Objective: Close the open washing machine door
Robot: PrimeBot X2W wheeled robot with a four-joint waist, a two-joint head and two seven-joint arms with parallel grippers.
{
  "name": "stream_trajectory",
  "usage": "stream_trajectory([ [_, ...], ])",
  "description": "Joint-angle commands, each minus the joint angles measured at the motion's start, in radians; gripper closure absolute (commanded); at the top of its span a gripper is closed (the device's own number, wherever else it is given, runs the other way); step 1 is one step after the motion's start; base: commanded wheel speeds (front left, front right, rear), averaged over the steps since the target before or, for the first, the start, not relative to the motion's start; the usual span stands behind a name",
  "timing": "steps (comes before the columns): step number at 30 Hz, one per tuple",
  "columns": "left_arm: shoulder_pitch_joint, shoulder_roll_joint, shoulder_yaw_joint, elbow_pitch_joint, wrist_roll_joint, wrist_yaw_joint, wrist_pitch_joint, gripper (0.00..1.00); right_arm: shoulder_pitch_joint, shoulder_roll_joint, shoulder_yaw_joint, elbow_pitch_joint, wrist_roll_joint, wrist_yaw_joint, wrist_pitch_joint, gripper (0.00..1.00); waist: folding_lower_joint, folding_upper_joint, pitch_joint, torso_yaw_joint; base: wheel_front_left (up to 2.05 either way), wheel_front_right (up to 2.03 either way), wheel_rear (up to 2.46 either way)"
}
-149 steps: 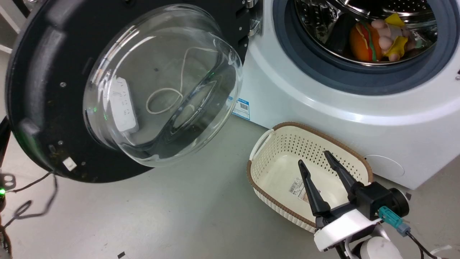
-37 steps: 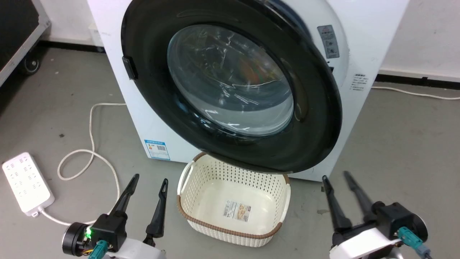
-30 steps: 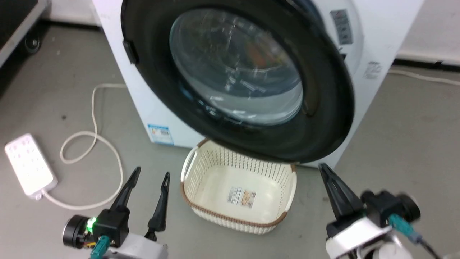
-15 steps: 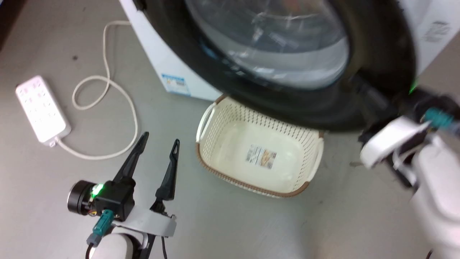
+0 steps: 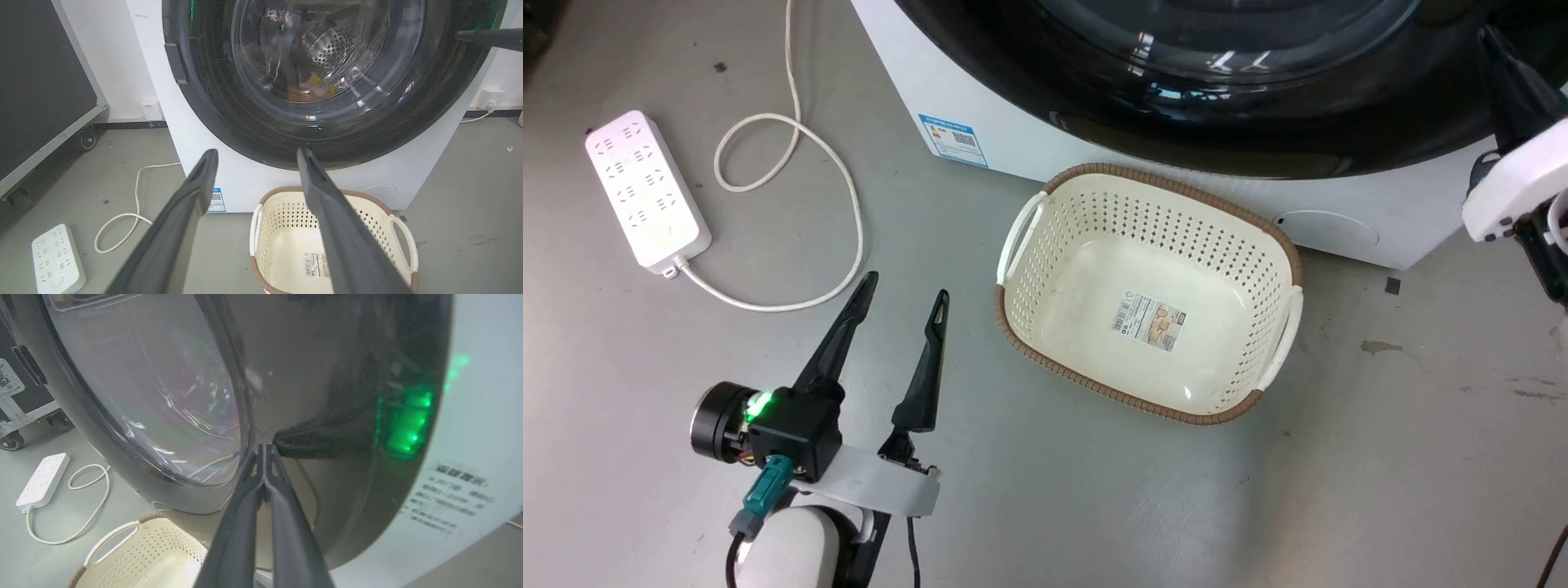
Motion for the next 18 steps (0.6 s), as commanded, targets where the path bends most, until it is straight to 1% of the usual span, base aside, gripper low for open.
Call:
stream_trajectory([
  [1, -0.015, -0.001, 0.000, 0.000, -0.006, -0.004, -0.004, 0.00, -0.043, -0.007, -0.034, 0.032, 0.000, -0.010, -0.006, 1.00, -0.0001, 0.0000, 0.000, 0.001, 0.00, 0.00, 0.00],
  [7, -0.011, -0.002, 0.003, 0.008, -0.007, -0.004, -0.004, 0.00, -0.067, 0.020, -0.057, 0.108, -0.024, -0.010, -0.045, 1.00, -0.0001, 0.0000, -0.027, -0.004, 0.00, 0.00, 0.00],
  [8, -0.001, -0.001, 0.007, 0.011, -0.007, -0.004, -0.004, 0.00, -0.053, 0.038, -0.052, 0.134, -0.027, -0.010, -0.073, 1.00, -0.0001, 0.0000, -0.055, -0.015, 0.00, 0.00, 0.00],
  [9, 0.003, 0.000, 0.009, 0.013, -0.007, -0.004, -0.004, 0.00, -0.045, 0.044, -0.047, 0.138, -0.026, -0.010, -0.084, 0.70, -0.0001, 0.0000, -0.067, -0.019, 0.00, 0.00, 0.00],
  [10, 0.007, -0.001, 0.011, 0.016, -0.008, -0.004, -0.004, 0.00, -0.034, 0.050, -0.041, 0.140, -0.025, -0.010, -0.097, 0.00, -0.0001, 0.0000, -0.081, -0.024, 0.00, 0.00, 0.00],
  [13, 0.023, -0.007, 0.028, 0.029, -0.017, -0.004, -0.004, 0.00, 0.012, 0.060, -0.023, 0.133, -0.030, -0.010, -0.128, 0.00, -0.0001, 0.0000, -0.130, -0.042, 0.00, 0.00, 0.00],
  [16, 0.040, -0.009, 0.046, 0.046, -0.008, -0.004, -0.004, 0.00, 0.081, 0.073, -0.002, 0.092, -0.033, -0.010, -0.145, 0.00, -0.0001, 0.0000, -0.189, -0.068, 0.00, 0.00, 0.00],
  [17, 0.040, -0.009, 0.046, 0.046, -0.008, -0.004, -0.004, 0.00, 0.081, 0.073, -0.002, 0.092, -0.033, -0.010, -0.145, 0.00, -0.0001, 0.0000, -0.189, -0.068, 0.00, 0.00, 0.00],
  [18, 0.055, -0.009, 0.057, 0.058, 0.004, -0.004, -0.004, 0.00, 0.133, 0.085, -0.001, 0.046, -0.032, -0.010, -0.148, 0.00, -0.0001, 0.0000, -0.227, -0.090, 0.00, 0.00, 0.00],
])
